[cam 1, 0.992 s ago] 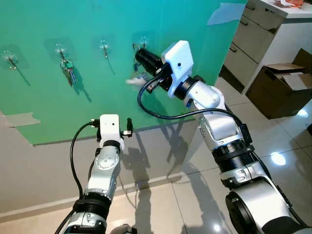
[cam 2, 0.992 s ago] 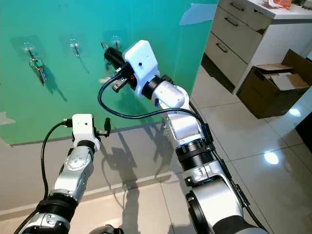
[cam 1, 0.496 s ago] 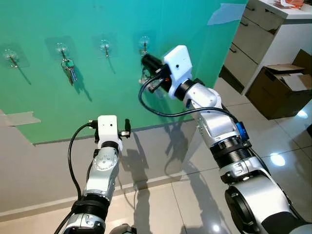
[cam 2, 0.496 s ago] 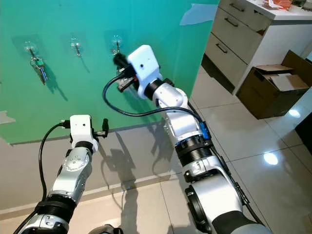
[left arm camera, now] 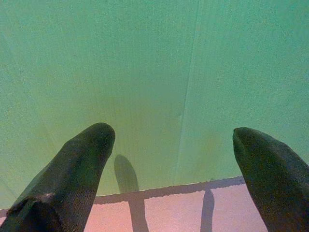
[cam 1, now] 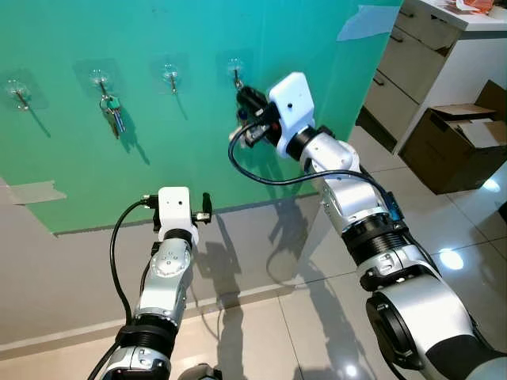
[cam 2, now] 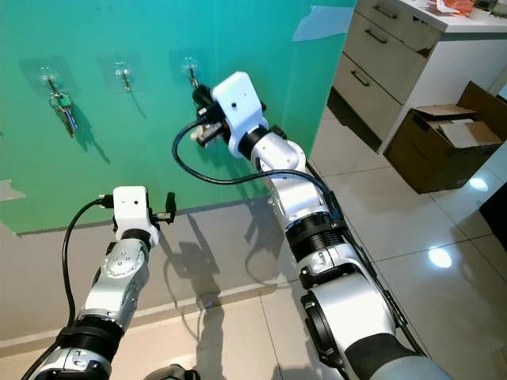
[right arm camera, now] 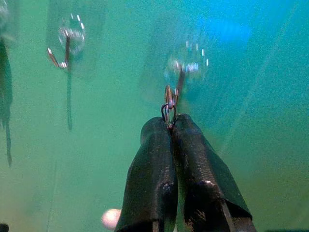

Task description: Hang keys on a hook

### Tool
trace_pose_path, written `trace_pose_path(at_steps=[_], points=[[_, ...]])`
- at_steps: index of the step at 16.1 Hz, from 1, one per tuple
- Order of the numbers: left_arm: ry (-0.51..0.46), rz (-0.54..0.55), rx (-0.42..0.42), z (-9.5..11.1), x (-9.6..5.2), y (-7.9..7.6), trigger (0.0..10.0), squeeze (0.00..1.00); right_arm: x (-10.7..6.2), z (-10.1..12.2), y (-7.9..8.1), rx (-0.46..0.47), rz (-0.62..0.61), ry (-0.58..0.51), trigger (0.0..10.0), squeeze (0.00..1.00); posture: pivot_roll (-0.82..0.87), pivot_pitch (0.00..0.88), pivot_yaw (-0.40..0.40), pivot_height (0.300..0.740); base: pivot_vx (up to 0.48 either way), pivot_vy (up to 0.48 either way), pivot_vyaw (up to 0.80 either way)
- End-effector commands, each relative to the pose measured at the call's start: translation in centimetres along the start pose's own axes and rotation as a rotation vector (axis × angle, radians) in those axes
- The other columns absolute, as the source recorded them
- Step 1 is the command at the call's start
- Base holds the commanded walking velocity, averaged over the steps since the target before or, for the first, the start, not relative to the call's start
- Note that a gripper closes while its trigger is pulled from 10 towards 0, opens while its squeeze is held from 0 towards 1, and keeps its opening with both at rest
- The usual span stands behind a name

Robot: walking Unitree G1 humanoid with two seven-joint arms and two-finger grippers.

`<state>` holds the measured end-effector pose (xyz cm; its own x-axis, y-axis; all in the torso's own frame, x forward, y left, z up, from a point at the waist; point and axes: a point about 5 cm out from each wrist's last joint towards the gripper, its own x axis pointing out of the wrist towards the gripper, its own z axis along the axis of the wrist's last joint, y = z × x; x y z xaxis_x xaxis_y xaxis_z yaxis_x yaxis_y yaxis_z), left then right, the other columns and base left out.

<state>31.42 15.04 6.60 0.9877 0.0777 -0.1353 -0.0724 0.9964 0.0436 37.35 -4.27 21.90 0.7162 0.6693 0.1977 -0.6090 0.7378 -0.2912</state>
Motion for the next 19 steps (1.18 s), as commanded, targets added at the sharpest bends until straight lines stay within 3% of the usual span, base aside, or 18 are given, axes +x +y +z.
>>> trace_pose_path(at_steps=[1,7,11,13,17,19], points=[[0.004,0.009,0.001,0.0,-0.1,0.1,10.0,0.00,0.3,0.7,-0.7,-0.016,-0.020,-0.016,10.0,0.00,-0.02,0.000,-0.017,0.740,0.000,0.000,0.00],[0.008,0.017,0.000,0.0,-0.2,0.3,10.0,0.00,-0.1,-1.7,-0.7,0.050,-0.039,0.065,10.0,0.00,-0.01,0.000,-0.018,0.740,0.000,0.000,0.00],[0.010,0.015,0.001,-0.1,-0.2,0.3,10.0,0.00,0.1,-1.1,-0.2,0.033,0.003,0.030,10.0,0.00,-0.02,0.000,-0.015,0.740,0.000,0.000,0.00],[0.011,0.015,0.001,-0.1,-0.2,0.3,10.0,0.00,-0.3,-1.1,-0.2,0.007,0.017,0.032,10.0,0.00,-0.02,0.000,-0.017,0.740,0.000,0.000,0.00],[0.017,0.013,-0.005,-0.2,-0.3,0.0,10.0,0.00,-2.7,-1.3,-2.6,-0.169,0.017,0.083,10.0,0.00,-0.05,0.000,-0.020,0.740,0.000,0.000,0.00],[0.019,0.011,-0.008,-0.3,-0.3,-0.1,10.0,0.00,-3.3,-1.4,-3.3,-0.197,0.011,0.105,10.0,0.00,-0.05,0.000,-0.021,0.740,0.000,0.000,0.00]])
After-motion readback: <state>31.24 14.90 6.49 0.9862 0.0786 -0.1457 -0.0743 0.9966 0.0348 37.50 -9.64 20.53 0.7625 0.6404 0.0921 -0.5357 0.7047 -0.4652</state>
